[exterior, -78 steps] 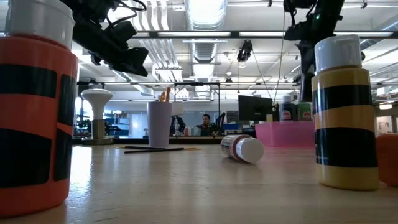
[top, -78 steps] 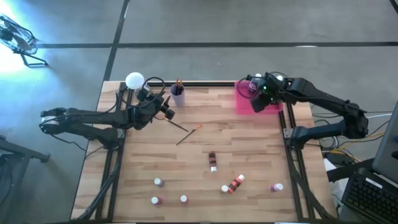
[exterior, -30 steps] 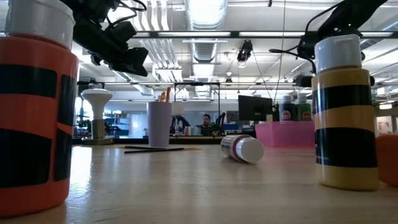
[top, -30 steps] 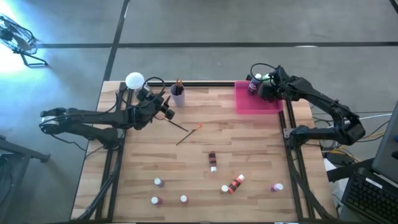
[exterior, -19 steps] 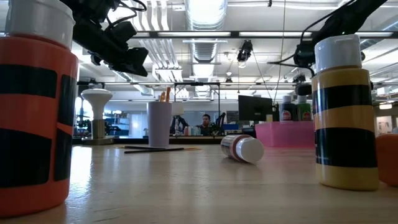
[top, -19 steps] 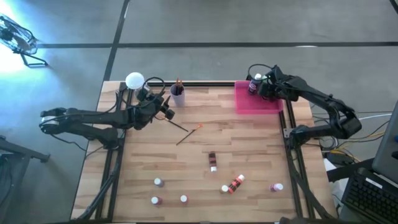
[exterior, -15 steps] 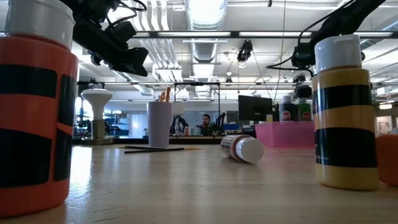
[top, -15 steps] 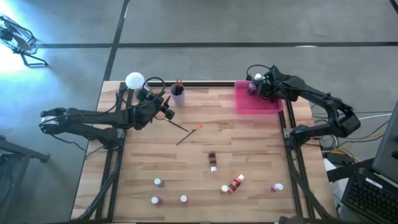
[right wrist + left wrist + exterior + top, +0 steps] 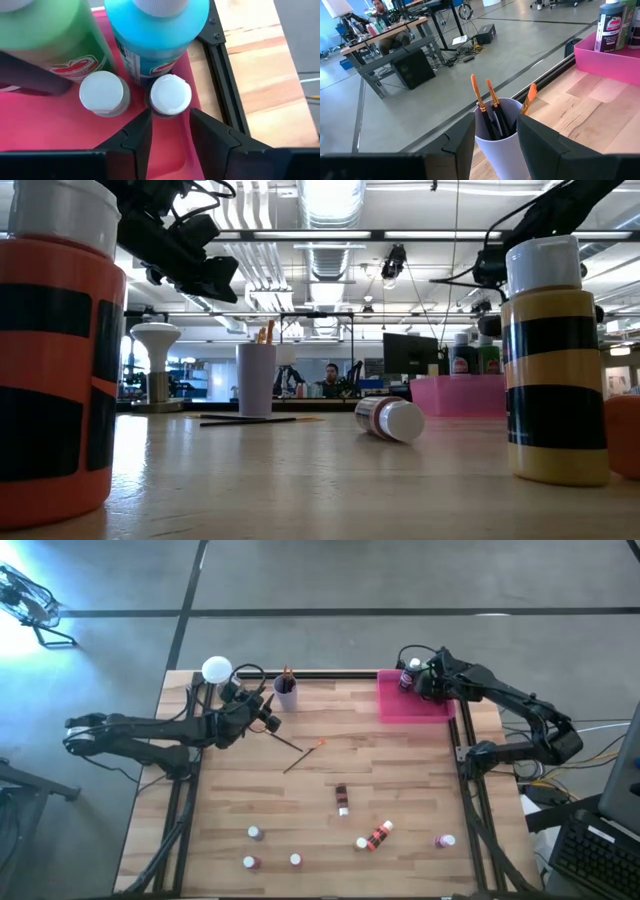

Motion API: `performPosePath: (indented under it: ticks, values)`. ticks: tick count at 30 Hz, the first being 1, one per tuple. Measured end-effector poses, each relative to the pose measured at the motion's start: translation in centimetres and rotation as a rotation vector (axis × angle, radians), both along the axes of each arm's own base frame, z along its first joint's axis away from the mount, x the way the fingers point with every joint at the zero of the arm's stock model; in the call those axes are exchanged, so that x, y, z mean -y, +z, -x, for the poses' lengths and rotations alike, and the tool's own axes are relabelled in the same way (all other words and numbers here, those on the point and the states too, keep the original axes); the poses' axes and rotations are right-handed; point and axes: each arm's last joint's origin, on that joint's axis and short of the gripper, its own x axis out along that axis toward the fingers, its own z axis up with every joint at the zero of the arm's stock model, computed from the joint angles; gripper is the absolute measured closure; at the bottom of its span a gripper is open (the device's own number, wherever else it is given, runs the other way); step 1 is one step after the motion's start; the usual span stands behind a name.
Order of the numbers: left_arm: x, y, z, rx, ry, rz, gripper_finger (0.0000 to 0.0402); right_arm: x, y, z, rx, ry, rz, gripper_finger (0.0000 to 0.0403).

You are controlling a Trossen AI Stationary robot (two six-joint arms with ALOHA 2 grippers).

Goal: Pick & Place Paint Supplies
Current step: Put the small black paint bottle into the pink bin, then put the small pink paint bottle into the pink bin

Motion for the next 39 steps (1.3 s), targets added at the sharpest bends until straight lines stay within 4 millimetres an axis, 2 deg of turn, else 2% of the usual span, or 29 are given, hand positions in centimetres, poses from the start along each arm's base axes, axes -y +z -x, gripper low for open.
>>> performPosePath:
  ticks: [4, 8, 11, 15, 23, 26, 29, 33, 36, 39]
  values:
    - [0.0, 0.0, 0.0, 0.0, 0.0, 0.0, 0.025, -0.6, 1.2, 0.4, 0.006, 0.04, 0.034, 0.0286]
    - [0.0, 0.0, 0.0, 0.0, 0.0, 0.0, 0.025, -1.9, 3.7, 0.6, 0.034, 0.106, 0.106, 0.0296]
    - [0.0, 0.0, 0.0, 0.0, 0.0, 0.0, 0.025, -3.5, 5.7, 0.6, 0.078, 0.182, 0.166, 0.0306]
    - [0.0, 0.0, 0.0, 0.0, 0.0, 0.0, 0.025, -6.2, 8.3, 0.5, 0.202, 0.365, 0.239, 0.0321]
    - [0.0, 0.0, 0.0, 0.0, 0.0, 0.0, 0.025, -11.7, 11.4, -0.2, 0.51, 0.773, 0.343, 0.0352]
    - [0.0, 0.0, 0.0, 0.0, 0.0, 0.0, 0.025, -13.1, 12.6, -1.1, 0.648, 0.951, 0.396, 0.036]
    - [0.0, 0.0, 0.0, 0.0, 0.0, 0.0, 0.025, -14.5, 14.0, -2.7, 0.757, 1.218, 0.491, 0.0367]
    - [0.0, 0.0, 0.0, 0.001, -0.003, 0.001, 0.025, -16.2, 15.3, -4.9, 0.757, 1.595, 0.722, 0.0371]
    - [0.0, 0.0, 0.0, 0.0, -0.003, 0.001, 0.025, -17.0, 16.4, -6.5, 0.781, 1.677, 0.903, 0.0368]
    - [0.0, 0.0, 0.0, 0.001, -0.003, 0.001, 0.025, -17.1, 17.5, -8.0, 0.858, 1.642, 0.907, 0.0362]
